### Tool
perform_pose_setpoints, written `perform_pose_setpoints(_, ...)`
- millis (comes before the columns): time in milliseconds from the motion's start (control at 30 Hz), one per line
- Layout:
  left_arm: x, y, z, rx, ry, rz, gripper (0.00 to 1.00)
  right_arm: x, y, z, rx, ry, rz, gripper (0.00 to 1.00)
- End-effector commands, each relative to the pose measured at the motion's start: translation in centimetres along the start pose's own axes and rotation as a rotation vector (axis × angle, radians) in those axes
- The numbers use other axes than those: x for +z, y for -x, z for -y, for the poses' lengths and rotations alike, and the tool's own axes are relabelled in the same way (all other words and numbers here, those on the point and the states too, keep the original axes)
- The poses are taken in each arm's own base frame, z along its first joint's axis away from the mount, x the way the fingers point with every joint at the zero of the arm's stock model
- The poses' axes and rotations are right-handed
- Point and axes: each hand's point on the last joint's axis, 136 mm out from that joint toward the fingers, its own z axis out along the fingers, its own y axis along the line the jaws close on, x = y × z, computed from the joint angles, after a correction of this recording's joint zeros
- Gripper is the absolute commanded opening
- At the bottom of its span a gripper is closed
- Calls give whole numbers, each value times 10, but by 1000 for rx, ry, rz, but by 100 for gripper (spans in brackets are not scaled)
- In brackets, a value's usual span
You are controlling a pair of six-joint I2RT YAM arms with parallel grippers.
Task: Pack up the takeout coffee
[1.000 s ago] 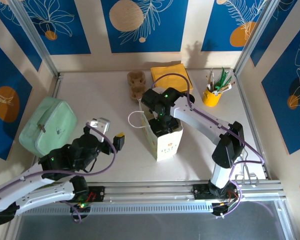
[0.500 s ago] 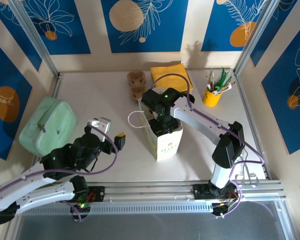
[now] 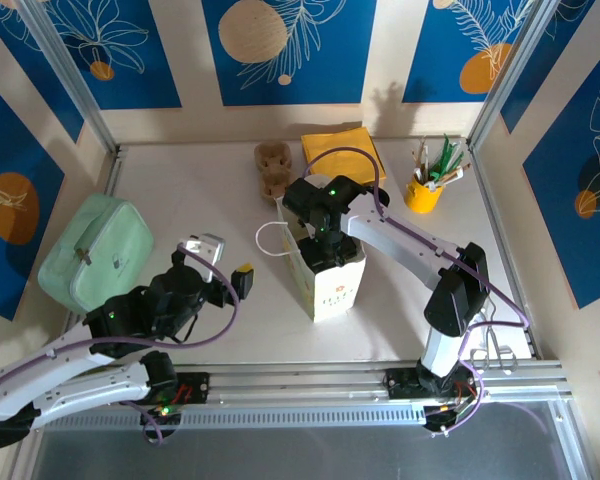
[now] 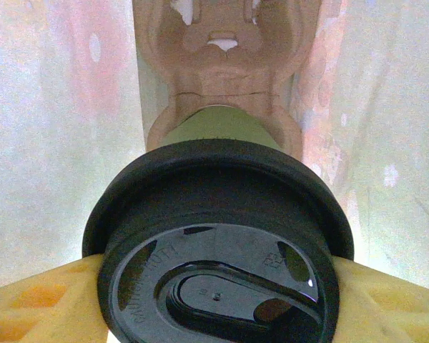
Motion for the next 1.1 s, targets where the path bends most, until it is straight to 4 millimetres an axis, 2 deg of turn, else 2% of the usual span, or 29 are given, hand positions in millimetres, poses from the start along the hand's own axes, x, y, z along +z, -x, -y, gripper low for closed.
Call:
perform_pose_setpoints(0,0,10,-3,-21,20,37,99,-12,-6,1,0,26,8,66)
perform_pose_setpoints(500,2,8,-3,-22,23,32,99,-10,-14,3,20,29,-23,66)
perform_pose_setpoints(1067,2,4,-6,-31,28,25,99,-19,-23,4,58,38,-51,66)
